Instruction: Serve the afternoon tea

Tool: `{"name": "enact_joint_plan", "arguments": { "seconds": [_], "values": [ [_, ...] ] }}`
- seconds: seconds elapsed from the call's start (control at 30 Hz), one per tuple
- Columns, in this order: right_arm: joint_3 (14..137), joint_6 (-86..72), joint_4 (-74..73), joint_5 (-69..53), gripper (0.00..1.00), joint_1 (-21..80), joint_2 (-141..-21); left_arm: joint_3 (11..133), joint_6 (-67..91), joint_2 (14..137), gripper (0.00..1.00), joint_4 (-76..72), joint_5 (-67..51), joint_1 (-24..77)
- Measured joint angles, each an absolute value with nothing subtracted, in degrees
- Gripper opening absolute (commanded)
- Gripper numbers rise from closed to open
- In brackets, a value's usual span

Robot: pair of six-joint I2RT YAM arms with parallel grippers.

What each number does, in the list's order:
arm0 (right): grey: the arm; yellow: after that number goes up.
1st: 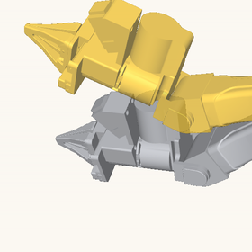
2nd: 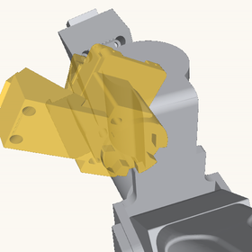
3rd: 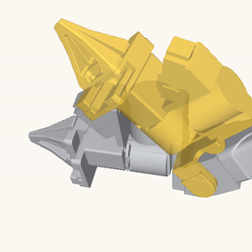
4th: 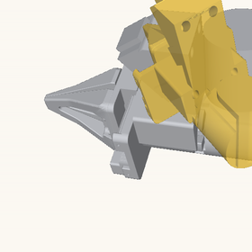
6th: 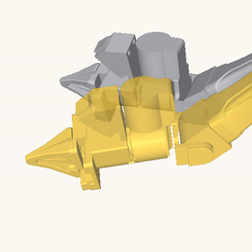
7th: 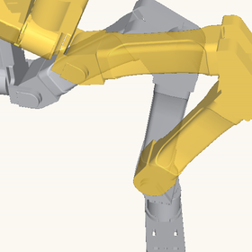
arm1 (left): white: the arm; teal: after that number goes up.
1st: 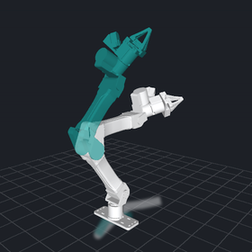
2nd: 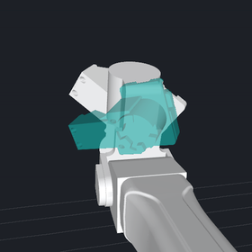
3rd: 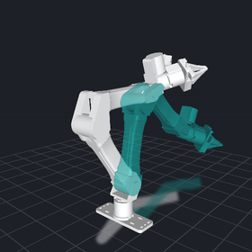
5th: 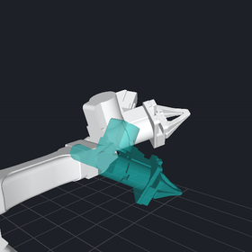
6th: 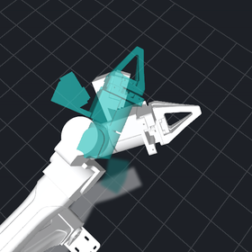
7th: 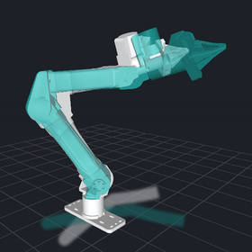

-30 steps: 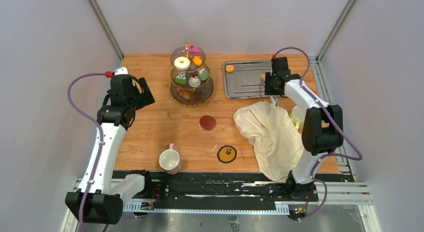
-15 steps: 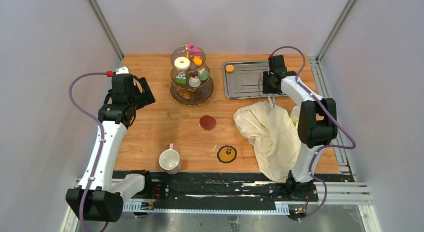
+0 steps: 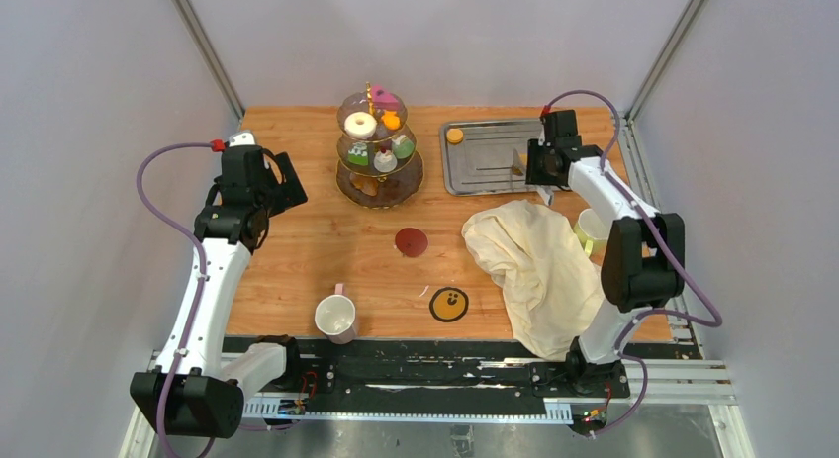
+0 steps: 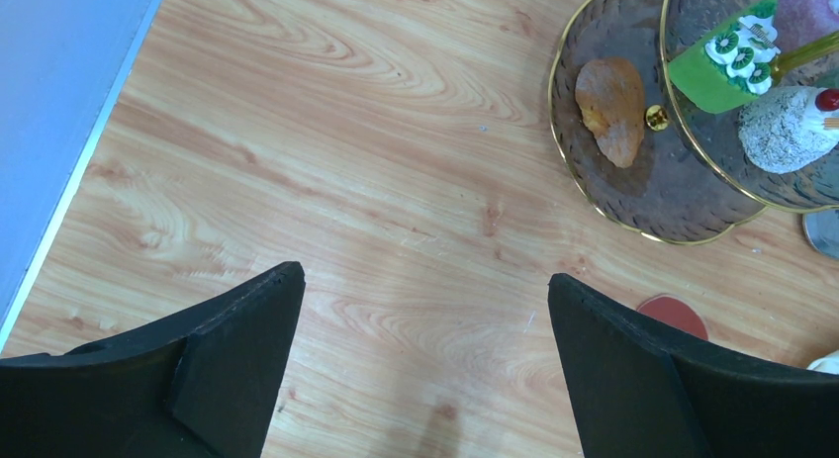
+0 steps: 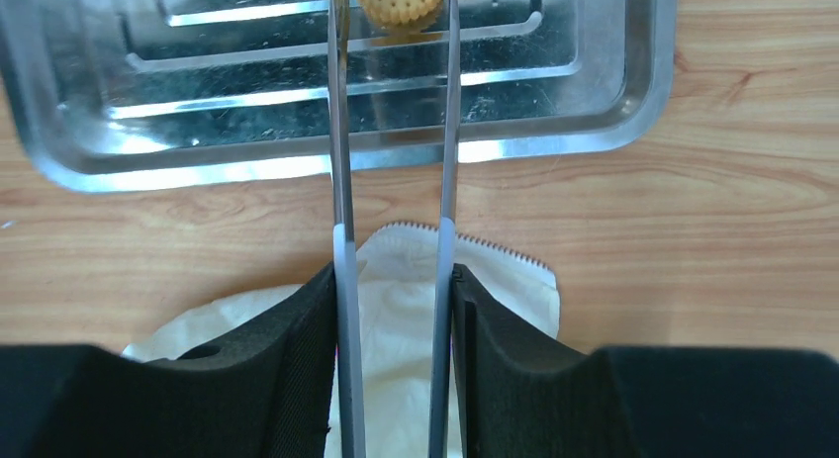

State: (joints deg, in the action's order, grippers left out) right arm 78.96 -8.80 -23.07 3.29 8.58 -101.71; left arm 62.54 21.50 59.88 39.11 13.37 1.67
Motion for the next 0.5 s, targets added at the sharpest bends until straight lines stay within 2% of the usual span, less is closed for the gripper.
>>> {"name": "enact_joint_plan", "arguments": {
  "seconds": [0.27, 0.5],
  "values": [
    [75.7, -9.3, -22.8, 0.2, 0.1, 8.6, -92.9, 62.5, 21.6, 59.4, 0.98, 39.1, 13.3, 1.7],
    [73.3, -9.5, -22.6, -1.0, 0.11, 8.6, -91.4, 62.5, 21.6, 58.2, 0.98, 39.2, 13.3, 1.7]
  ]
}}
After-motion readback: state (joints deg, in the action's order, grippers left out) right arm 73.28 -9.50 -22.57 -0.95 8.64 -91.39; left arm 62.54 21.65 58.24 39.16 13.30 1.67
